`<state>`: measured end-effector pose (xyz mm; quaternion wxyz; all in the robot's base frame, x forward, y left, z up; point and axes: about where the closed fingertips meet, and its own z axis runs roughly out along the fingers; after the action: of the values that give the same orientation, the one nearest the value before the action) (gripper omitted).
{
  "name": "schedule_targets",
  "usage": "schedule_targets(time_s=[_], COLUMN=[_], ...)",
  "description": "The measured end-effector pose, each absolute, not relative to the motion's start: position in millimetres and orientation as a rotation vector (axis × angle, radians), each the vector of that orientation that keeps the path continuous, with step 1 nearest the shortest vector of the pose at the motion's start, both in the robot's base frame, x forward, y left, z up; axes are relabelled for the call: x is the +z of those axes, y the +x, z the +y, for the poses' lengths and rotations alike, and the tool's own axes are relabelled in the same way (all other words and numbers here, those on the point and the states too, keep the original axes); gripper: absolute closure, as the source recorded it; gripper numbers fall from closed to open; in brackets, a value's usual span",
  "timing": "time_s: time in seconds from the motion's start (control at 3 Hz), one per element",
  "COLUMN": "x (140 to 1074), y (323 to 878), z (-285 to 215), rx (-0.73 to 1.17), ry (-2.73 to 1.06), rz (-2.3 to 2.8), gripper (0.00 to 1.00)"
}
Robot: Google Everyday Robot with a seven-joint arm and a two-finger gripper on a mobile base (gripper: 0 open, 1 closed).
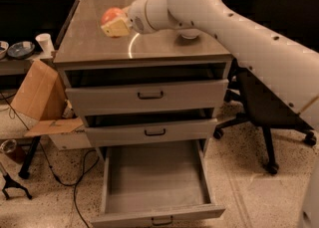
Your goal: Pick apple from bottom drawer and place on counter
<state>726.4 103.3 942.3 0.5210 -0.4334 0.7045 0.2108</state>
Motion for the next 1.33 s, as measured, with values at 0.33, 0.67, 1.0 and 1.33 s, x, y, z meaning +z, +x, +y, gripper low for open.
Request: schedule_targets(time_s=[0.33, 0.67, 1.0, 1.33], x=[935, 922, 901, 888], y=[760, 789, 810, 818], z=[124, 131, 131, 132], rx=[0.476, 0.441, 0.429, 0.435], ry=[-1.06, -1.079, -1.094, -1.112], rz=[1.739, 1.811, 1.887, 1.931], gripper=[1.0, 1.0, 0.76, 0.53])
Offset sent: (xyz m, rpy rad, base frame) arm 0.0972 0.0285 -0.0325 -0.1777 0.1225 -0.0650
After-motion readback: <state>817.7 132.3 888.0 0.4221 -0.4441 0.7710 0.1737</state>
